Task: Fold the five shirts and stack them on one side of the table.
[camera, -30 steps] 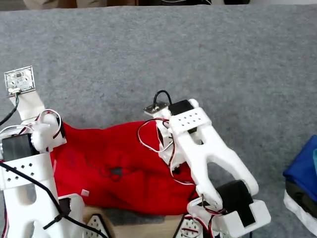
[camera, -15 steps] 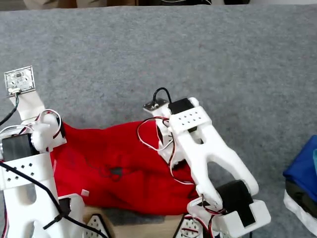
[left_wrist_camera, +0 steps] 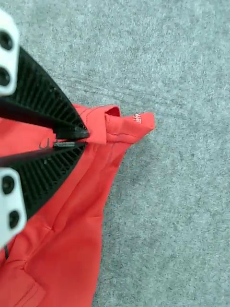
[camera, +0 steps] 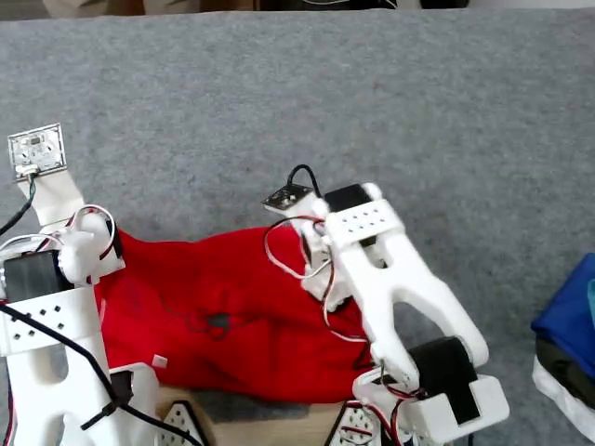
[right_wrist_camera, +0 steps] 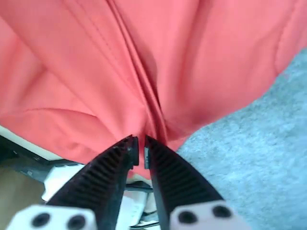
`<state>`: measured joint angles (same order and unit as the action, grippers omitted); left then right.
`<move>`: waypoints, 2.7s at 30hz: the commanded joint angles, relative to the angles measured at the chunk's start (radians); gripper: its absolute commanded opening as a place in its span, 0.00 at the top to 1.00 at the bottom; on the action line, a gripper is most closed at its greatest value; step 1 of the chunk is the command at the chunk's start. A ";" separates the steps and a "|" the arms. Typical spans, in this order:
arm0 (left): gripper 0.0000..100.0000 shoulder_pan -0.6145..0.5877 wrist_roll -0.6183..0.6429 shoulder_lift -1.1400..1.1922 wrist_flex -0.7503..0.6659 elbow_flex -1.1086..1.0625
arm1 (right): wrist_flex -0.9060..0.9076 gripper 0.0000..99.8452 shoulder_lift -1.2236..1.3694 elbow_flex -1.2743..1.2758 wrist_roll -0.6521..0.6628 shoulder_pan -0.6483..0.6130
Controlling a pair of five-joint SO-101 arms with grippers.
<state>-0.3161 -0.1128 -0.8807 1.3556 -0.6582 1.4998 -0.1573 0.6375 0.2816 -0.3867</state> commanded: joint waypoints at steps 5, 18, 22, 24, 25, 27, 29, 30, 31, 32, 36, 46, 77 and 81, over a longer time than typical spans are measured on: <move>0.98 -0.009 -0.002 -0.001 -0.005 0.043 | -0.017 0.96 -0.053 -0.002 0.138 0.077; 0.98 -0.008 0.000 0.001 -0.005 0.043 | -0.066 0.96 -0.045 0.036 0.235 0.082; 0.98 -0.008 0.000 0.001 -0.005 0.041 | -0.072 0.96 -0.045 0.036 0.235 0.081; 0.98 -0.006 0.000 0.001 -0.008 0.029 | -0.072 0.96 -0.045 0.036 0.235 0.081; 0.98 -0.006 0.000 0.001 -0.023 0.014 | -0.072 0.96 -0.045 0.036 0.235 0.081; 0.98 -0.009 0.000 -0.001 -0.054 -0.017 | -0.072 0.92 -0.045 0.038 0.235 0.081; 0.98 -0.009 0.000 -0.001 -0.064 -0.032 | -0.072 0.85 -0.045 0.039 0.238 0.082; 0.98 -0.009 0.000 -0.002 -0.064 -0.035 | -0.072 0.82 -0.050 0.044 0.238 0.081; 0.98 -0.009 0.000 -0.004 -0.064 -0.035 | -0.074 0.79 -0.051 0.047 0.239 0.081; 0.98 -0.009 0.000 -0.004 -0.064 -0.034 | -0.074 0.78 -0.048 0.047 0.239 0.079; 0.98 -0.009 0.000 -0.004 -0.066 -0.031 | -0.087 0.80 -0.045 0.051 0.241 0.079; 0.98 -0.009 0.000 -0.001 -0.066 -0.031 | -0.092 0.93 -0.051 0.091 0.239 0.079; 0.98 -0.006 0.000 -0.001 -0.068 -0.031 | -0.061 0.81 -0.243 0.200 0.327 -0.070; 0.98 -0.008 0.000 -0.001 -0.068 -0.031 | -0.101 0.81 -0.242 0.223 0.327 -0.082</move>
<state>-0.3161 -0.1158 -0.8823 1.3034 -0.6966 1.4277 -0.3675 0.8539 0.6084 -0.4526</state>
